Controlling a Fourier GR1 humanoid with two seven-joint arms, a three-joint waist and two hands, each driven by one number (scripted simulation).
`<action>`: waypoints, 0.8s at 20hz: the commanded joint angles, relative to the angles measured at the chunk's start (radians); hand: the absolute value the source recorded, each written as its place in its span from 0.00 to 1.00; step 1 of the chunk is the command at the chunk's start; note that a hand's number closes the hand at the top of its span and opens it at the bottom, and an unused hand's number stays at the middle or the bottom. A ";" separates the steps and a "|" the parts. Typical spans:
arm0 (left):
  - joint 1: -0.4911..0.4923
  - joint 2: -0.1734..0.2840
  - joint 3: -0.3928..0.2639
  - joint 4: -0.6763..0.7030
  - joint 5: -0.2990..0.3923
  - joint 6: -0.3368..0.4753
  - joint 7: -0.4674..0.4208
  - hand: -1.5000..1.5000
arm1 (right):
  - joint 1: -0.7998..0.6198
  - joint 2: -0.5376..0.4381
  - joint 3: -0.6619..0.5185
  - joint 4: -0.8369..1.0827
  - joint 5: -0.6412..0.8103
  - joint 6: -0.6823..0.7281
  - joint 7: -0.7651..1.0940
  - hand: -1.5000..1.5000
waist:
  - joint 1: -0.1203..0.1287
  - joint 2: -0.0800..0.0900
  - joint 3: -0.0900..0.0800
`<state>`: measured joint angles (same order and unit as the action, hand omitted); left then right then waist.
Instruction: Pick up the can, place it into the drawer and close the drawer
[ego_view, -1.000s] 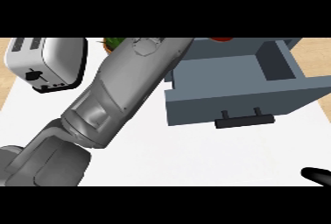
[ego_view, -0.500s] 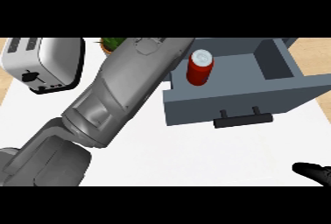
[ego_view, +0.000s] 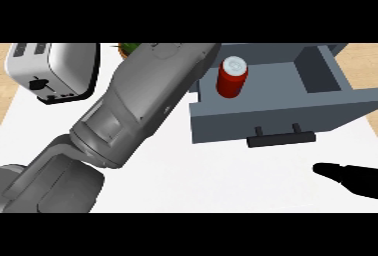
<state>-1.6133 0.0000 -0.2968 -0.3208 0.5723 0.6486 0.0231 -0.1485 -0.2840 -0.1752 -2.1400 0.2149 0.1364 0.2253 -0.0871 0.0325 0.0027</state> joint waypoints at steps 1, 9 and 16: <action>-0.023 0.000 0.028 0.001 0.040 -0.008 -0.014 0.00 | -0.054 -0.045 0.074 0.055 0.158 -0.004 -0.025 0.00 | 0.019 -0.002 -0.001; -0.059 0.000 0.015 0.049 0.020 -0.003 -0.031 0.00 | -0.154 -0.042 0.216 0.335 0.426 -0.099 -0.149 0.00 | 0.063 -0.007 0.000; -0.006 0.000 0.016 0.038 0.002 -0.043 -0.054 0.00 | -0.254 -0.025 0.285 0.604 0.606 -0.191 -0.189 0.00 | 0.089 -0.019 -0.002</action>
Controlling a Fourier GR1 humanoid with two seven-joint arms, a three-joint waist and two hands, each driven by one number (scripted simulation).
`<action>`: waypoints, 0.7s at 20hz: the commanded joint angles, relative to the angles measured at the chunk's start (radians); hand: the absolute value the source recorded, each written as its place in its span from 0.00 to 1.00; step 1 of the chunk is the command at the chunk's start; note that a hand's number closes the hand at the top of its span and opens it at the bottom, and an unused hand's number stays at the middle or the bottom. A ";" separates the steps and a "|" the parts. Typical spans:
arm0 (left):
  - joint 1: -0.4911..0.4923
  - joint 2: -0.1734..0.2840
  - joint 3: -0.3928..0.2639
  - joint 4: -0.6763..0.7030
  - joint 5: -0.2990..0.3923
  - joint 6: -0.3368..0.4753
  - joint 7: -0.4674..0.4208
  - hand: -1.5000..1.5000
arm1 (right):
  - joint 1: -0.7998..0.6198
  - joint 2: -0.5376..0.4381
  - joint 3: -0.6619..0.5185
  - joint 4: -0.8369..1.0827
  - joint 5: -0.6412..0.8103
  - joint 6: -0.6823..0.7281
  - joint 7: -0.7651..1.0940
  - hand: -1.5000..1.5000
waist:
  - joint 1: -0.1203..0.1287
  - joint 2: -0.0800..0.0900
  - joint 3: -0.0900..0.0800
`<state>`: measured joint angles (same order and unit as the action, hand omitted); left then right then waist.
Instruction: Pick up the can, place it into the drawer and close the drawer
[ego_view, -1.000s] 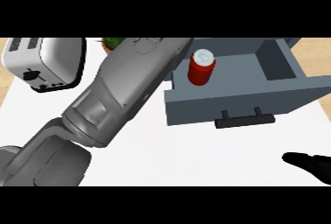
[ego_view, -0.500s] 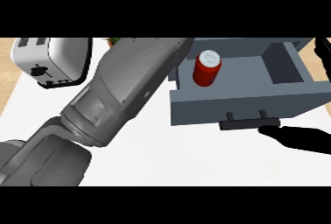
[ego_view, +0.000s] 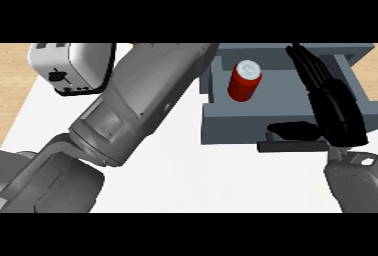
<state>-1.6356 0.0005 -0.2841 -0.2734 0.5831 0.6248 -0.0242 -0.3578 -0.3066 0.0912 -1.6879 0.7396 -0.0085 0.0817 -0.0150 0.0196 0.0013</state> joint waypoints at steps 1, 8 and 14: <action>-0.007 0.005 -0.002 -0.004 -0.014 -0.026 0.036 0.00 | -0.092 -0.002 0.033 0.176 0.119 -0.036 -0.007 0.00 | 0.022 -0.009 -0.001; 0.002 0.058 0.028 -0.043 -0.021 -0.007 0.057 0.00 | -0.205 0.087 0.041 0.503 0.225 -0.232 -0.098 0.00 | 0.034 -0.012 0.000; 0.075 0.122 0.020 -0.085 -0.045 -0.055 0.066 0.00 | -0.349 0.145 -0.003 0.791 0.294 -0.409 -0.122 0.00 | 0.053 -0.010 0.000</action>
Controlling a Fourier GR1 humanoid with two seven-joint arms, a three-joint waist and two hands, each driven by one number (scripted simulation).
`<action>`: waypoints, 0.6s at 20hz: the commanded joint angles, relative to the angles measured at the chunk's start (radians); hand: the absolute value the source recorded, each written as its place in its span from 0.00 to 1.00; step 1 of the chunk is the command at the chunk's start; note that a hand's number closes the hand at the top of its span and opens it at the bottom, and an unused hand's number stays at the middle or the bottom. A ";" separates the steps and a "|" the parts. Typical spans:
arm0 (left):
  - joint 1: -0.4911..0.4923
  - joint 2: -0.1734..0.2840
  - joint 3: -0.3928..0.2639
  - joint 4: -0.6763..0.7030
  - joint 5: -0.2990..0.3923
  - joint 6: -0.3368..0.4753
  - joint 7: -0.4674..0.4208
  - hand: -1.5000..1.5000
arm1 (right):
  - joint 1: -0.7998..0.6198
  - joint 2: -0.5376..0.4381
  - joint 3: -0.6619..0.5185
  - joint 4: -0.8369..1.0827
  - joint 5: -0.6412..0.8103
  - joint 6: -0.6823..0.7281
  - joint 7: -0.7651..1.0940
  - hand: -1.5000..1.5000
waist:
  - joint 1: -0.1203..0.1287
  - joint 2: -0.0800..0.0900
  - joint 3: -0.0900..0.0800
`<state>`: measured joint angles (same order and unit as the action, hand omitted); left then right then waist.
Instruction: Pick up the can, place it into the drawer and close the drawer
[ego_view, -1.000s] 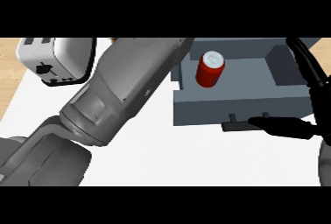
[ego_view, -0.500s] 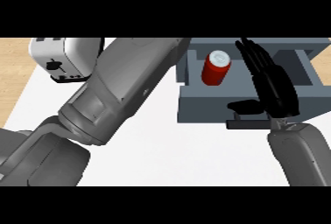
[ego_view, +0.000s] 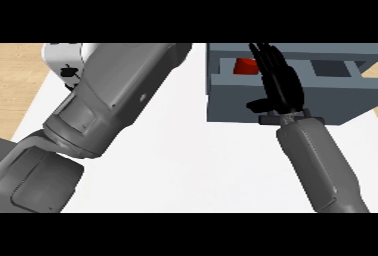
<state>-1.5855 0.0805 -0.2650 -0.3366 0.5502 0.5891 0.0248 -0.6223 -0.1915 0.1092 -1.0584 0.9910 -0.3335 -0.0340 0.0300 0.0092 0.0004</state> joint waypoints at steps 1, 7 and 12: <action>-0.012 0.058 0.007 -0.035 -0.003 -0.026 0.070 0.00 | -0.101 0.028 -0.037 0.198 0.059 -0.137 -0.009 0.00 | 0.018 0.000 0.001; 0.094 0.090 -0.013 -0.129 -0.027 -0.043 0.081 0.00 | -0.227 0.042 -0.093 0.382 0.074 -0.278 -0.044 0.00 | 0.024 -0.003 0.000; 0.149 0.104 -0.035 -0.219 -0.037 -0.043 0.112 0.00 | -0.367 0.002 -0.158 0.530 0.071 -0.319 -0.034 0.00 | 0.074 -0.002 0.000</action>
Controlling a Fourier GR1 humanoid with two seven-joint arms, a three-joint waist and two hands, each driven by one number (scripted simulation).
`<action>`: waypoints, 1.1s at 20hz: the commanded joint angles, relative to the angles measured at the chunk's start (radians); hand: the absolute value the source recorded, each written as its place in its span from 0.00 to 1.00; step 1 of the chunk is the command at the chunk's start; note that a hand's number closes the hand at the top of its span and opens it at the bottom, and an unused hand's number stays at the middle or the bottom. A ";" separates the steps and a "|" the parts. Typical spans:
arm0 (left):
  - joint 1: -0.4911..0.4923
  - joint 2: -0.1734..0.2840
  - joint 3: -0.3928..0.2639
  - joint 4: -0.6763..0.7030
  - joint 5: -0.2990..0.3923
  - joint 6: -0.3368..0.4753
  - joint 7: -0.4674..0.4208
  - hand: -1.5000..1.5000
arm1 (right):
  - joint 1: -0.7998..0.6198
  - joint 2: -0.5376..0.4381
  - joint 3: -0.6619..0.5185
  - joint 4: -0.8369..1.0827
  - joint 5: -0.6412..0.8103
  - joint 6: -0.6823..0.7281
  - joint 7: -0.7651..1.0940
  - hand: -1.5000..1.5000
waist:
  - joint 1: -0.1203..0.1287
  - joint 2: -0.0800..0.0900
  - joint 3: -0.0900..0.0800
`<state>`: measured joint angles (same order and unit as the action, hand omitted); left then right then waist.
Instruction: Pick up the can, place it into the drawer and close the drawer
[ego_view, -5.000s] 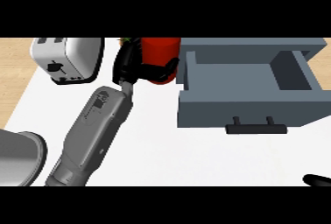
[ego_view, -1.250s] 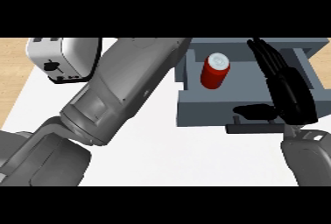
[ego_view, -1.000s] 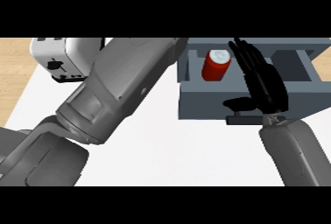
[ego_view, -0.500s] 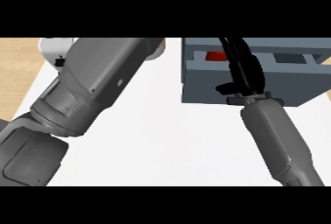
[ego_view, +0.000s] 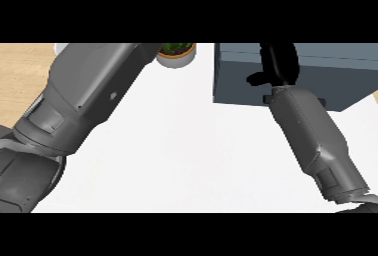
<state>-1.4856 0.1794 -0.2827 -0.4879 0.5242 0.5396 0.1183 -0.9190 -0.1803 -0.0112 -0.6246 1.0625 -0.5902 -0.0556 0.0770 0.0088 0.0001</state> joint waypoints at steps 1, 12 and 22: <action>0.029 0.038 -0.016 -0.065 -0.011 -0.012 0.058 0.00 | -0.119 -0.024 -0.040 0.127 0.008 -0.037 -0.003 0.00 | 0.025 0.002 0.001; 0.159 0.081 -0.033 -0.240 -0.023 -0.017 0.082 0.00 | -0.266 -0.032 -0.100 0.259 -0.015 -0.061 -0.044 0.00 | 0.043 0.008 0.001; 0.301 0.172 -0.041 -0.413 -0.023 -0.043 0.125 0.00 | -0.287 0.000 -0.202 0.259 -0.135 -0.047 -0.192 0.00 | 0.039 0.001 0.001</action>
